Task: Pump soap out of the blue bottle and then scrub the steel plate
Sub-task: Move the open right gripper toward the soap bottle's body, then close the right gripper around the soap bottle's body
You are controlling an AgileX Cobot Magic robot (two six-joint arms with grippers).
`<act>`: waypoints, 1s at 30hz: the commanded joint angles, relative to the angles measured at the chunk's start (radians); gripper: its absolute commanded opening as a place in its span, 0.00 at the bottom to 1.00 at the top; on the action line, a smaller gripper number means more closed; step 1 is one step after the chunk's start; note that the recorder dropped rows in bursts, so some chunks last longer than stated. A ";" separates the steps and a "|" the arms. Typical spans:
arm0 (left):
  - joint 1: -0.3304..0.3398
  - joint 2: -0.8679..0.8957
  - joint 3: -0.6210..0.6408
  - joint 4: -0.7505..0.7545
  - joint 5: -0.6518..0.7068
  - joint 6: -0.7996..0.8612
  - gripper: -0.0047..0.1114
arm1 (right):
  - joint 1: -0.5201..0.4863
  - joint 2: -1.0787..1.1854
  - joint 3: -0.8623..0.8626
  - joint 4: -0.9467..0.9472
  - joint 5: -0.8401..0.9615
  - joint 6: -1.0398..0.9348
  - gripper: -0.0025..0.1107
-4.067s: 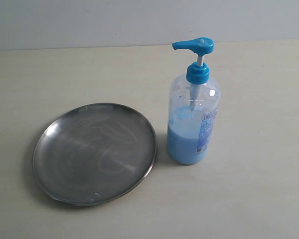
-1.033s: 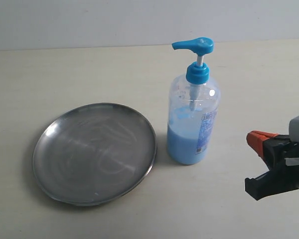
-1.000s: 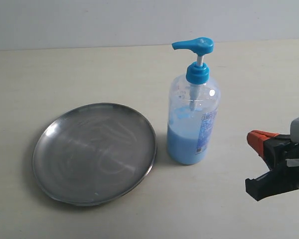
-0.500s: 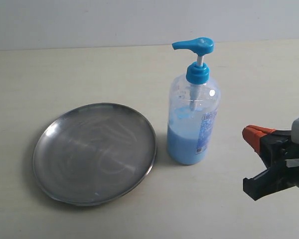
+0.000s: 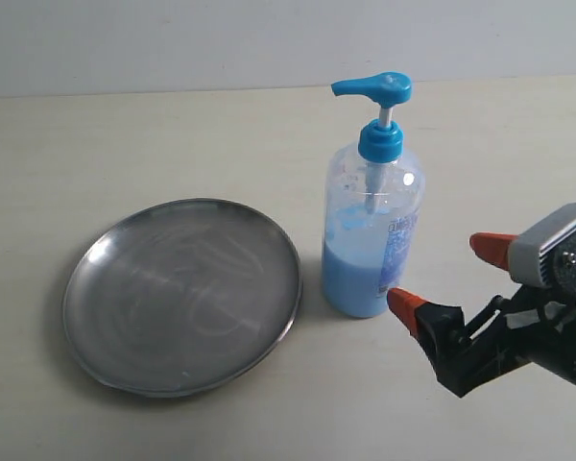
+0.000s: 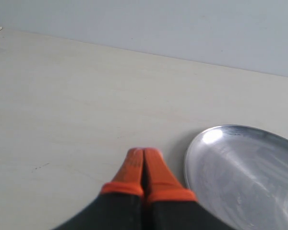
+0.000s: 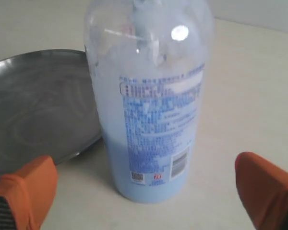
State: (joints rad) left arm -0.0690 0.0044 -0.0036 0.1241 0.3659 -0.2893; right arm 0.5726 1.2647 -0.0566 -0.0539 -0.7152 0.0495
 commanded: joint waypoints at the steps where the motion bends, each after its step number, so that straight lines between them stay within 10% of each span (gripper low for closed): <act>1: 0.002 -0.004 0.004 0.003 -0.010 -0.002 0.04 | 0.003 0.003 -0.025 -0.012 -0.034 0.008 0.95; 22: 0.002 -0.004 0.004 0.003 -0.010 -0.002 0.04 | 0.017 0.200 -0.152 0.003 -0.024 0.091 0.95; 30: 0.002 -0.004 0.004 0.003 -0.010 -0.002 0.04 | 0.266 0.217 -0.161 0.468 -0.074 -0.169 0.95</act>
State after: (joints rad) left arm -0.0690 0.0044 -0.0036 0.1241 0.3659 -0.2893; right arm 0.7731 1.4761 -0.2116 0.2942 -0.7470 -0.0540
